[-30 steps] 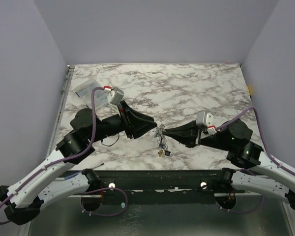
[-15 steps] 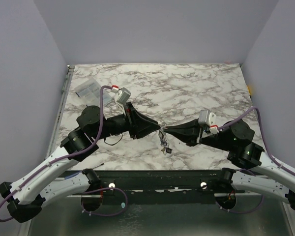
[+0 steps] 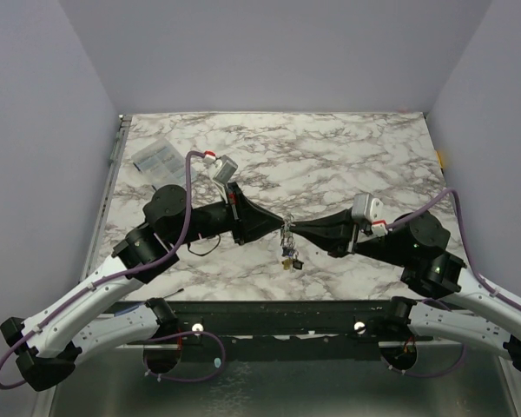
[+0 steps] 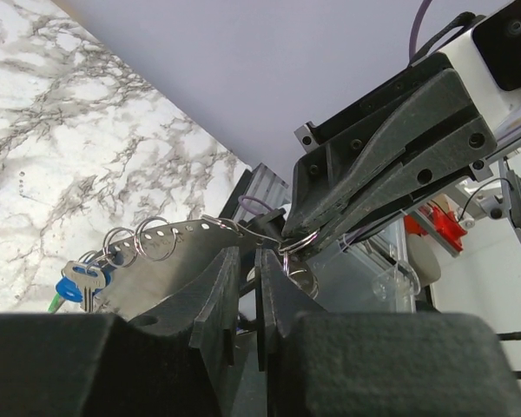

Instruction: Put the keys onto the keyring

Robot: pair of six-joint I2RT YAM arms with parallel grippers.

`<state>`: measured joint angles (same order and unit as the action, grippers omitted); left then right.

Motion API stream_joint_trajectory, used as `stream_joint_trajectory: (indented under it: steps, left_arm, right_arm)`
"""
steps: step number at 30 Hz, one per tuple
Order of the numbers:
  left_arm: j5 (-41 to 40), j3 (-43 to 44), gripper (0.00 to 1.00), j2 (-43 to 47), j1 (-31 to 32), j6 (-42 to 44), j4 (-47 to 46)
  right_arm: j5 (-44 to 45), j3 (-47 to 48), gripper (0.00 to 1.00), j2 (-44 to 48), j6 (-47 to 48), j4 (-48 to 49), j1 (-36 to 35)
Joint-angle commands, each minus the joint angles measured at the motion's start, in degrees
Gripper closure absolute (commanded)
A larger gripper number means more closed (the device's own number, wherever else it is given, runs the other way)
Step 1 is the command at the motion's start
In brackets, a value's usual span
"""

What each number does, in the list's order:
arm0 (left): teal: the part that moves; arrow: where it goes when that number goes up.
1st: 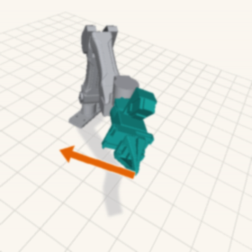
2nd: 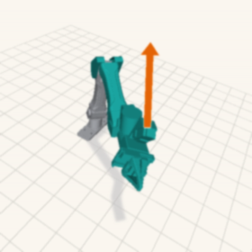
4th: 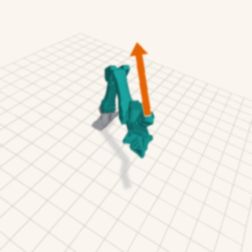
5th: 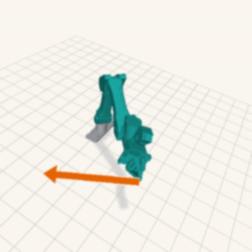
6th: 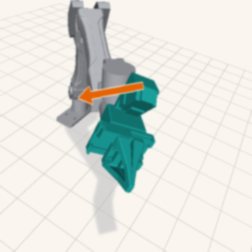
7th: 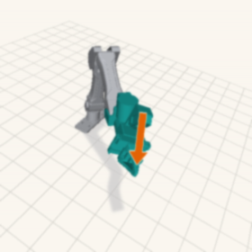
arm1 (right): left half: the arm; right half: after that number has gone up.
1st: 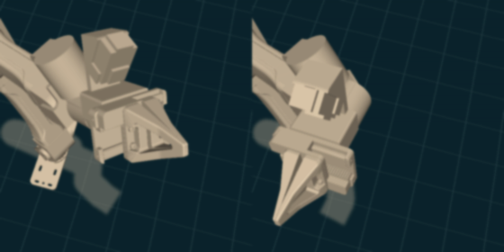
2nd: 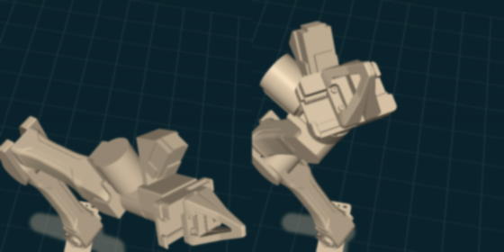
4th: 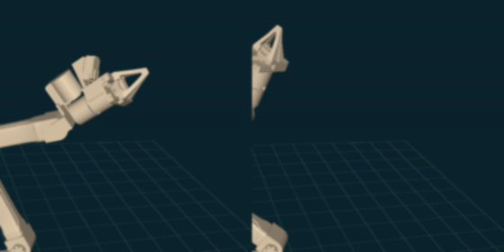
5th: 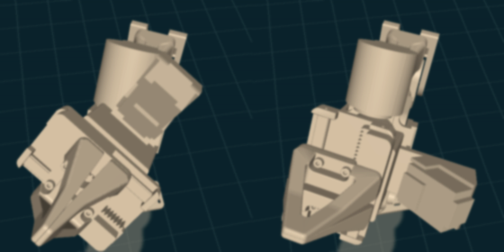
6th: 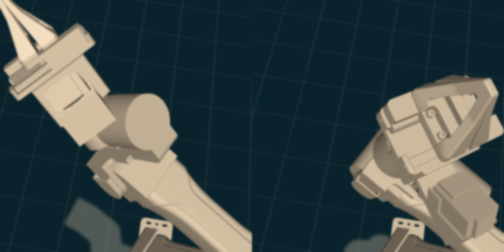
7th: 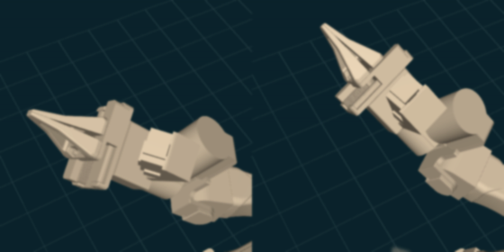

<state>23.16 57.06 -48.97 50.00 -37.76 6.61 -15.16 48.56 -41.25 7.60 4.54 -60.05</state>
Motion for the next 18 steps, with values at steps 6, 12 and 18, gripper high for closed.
stream_joint_trajectory:
  steps: [6,12,18]
  left_arm:
    - [-2.5,0.5,0.59,2.5,0.1,-0.2,1.3]
    - [-3.4,2.0,0.57,2.2,0.0,0.3,2.9]
    - [-2.5,1.9,0.57,2.7,0.1,0.3,3.0]
  right_arm:
    - [0.8,0.9,0.99,-0.2,0.9,2.8,-0.4]
    - [1.0,0.7,0.99,0.0,0.8,2.1,-0.4]
    - [0.9,1.4,0.99,-0.9,1.5,1.3,-0.4]
